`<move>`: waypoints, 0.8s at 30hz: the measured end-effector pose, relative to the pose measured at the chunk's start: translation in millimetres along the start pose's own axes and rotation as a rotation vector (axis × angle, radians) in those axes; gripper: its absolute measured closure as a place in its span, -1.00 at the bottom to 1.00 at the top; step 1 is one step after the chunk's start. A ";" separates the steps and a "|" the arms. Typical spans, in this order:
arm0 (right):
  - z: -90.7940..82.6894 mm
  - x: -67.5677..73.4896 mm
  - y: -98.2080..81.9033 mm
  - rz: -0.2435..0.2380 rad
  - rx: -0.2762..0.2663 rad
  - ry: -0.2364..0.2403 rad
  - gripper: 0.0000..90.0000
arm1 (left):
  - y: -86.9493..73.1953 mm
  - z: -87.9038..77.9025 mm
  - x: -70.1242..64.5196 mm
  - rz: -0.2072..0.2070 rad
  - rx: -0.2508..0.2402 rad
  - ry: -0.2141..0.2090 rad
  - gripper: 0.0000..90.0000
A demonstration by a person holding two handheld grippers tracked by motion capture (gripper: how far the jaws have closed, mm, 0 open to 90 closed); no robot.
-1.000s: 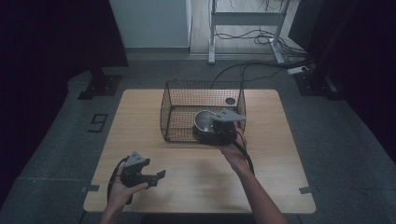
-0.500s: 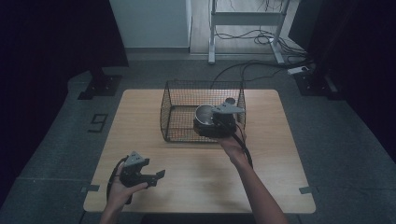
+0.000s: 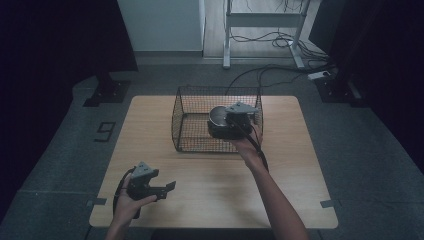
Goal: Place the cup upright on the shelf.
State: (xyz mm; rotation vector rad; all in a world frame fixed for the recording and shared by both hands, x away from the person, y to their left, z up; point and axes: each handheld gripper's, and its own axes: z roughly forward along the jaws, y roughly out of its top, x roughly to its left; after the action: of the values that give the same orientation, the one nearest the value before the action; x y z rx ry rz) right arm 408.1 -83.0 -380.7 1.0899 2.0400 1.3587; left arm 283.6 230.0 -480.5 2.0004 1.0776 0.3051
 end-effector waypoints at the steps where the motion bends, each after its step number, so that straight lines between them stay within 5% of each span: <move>1: 0.0 0.0 0.0 0.000 0.000 0.000 -0.59 | 0.0 0.0 0.0 0.000 0.000 0.000 -0.66; 24: 27.9 -13.3 9.1 0.004 0.023 -0.026 -0.59 | -0.1 -3.7 2.9 -0.006 -0.009 0.004 -0.66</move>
State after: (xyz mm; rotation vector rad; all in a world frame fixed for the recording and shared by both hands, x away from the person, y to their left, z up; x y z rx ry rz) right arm 439.4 -76.6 -384.5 1.1169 2.0406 1.3196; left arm 283.3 234.4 -478.7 1.9886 1.0826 0.3104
